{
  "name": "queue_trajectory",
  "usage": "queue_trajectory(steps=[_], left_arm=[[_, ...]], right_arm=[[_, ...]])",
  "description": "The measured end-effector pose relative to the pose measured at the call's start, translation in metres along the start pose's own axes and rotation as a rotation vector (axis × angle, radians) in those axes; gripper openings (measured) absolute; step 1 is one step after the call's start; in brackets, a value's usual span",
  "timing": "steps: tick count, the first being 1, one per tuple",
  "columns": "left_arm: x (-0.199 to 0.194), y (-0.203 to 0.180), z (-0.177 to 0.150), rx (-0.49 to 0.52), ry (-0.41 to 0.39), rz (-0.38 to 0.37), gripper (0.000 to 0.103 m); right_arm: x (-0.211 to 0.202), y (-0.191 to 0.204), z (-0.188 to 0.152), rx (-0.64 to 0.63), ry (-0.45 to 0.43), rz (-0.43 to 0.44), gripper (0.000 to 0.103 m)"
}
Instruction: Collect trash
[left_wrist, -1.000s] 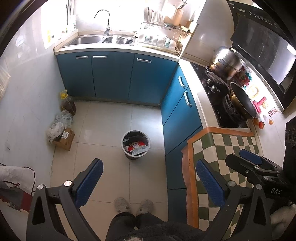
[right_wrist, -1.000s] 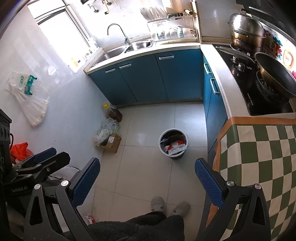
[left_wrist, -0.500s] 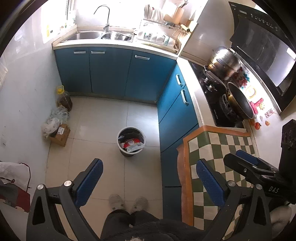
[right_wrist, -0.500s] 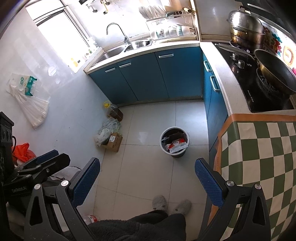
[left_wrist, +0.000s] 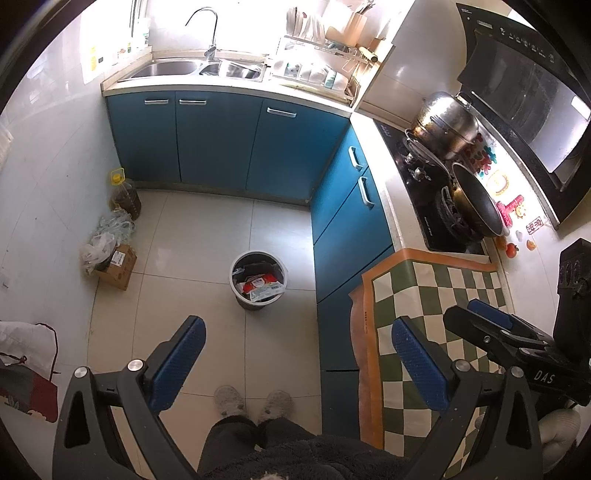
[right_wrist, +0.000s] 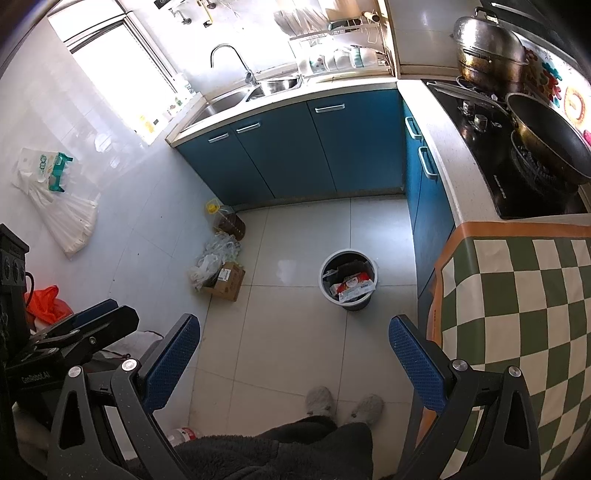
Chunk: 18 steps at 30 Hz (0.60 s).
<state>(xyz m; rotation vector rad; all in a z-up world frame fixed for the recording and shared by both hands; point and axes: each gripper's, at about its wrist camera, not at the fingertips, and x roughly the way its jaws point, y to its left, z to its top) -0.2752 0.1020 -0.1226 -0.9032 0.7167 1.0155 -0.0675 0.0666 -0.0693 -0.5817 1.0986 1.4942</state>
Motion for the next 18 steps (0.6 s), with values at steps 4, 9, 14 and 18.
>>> queue_trajectory(steps=[4,9,14,18], left_arm=[[0.0005,-0.0004,0.0004,0.003,0.002,0.002,0.103],[0.0008,-0.0016,-0.0005,0.003,0.003,0.001,0.103],[0.0012,-0.0013,-0.0001,0.003,0.003,-0.001,0.103],[0.0009,-0.0014,-0.0005,0.004,0.003,0.001,0.103]], right_arm=[[0.0012,0.0007,0.0002,0.0,0.003,0.001,0.103],[0.0046,0.0016,0.0012,0.002,0.012,0.005,0.103],[0.0055,0.0039,0.0032,0.004,0.014,0.006,0.103],[0.0054,0.0044,0.004,0.004,0.014,0.007,0.103]])
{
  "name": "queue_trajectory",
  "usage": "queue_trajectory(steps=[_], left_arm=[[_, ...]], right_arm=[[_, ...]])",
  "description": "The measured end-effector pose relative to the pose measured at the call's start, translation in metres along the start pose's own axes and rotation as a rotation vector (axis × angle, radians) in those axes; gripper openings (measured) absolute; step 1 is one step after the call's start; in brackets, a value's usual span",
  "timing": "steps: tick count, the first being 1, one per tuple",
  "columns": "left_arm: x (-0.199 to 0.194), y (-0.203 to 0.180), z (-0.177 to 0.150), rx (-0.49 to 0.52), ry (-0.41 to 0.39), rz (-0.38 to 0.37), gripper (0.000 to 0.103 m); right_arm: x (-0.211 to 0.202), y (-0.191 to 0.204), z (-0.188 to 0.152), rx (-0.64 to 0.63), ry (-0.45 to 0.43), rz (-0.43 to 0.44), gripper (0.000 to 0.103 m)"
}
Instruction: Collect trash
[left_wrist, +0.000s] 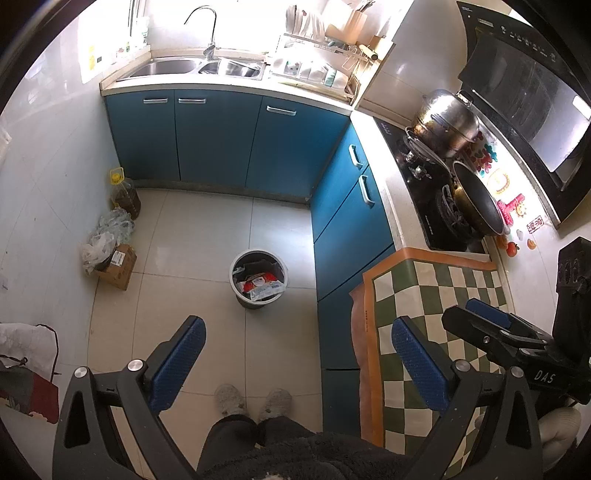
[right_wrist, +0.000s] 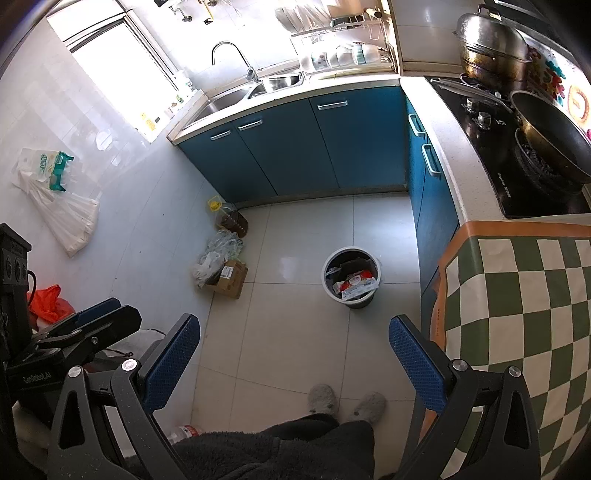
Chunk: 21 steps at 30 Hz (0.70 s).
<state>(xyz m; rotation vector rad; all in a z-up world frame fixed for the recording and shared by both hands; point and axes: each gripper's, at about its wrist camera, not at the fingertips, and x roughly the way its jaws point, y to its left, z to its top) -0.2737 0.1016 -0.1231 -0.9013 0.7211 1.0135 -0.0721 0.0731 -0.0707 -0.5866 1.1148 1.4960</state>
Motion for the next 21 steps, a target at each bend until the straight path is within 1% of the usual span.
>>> queue_trajectory(steps=[15,21], left_arm=[[-0.0003,-0.0021,-0.0013,-0.003,-0.001,0.005,0.103],[-0.0022,0.0013,0.0016,0.007,-0.015,0.01,0.103]], right_arm=[[-0.0001,0.001,0.0005,0.001,-0.001,0.001,0.103],[0.0001,0.002,0.0011,0.002,-0.001,0.001,0.103]])
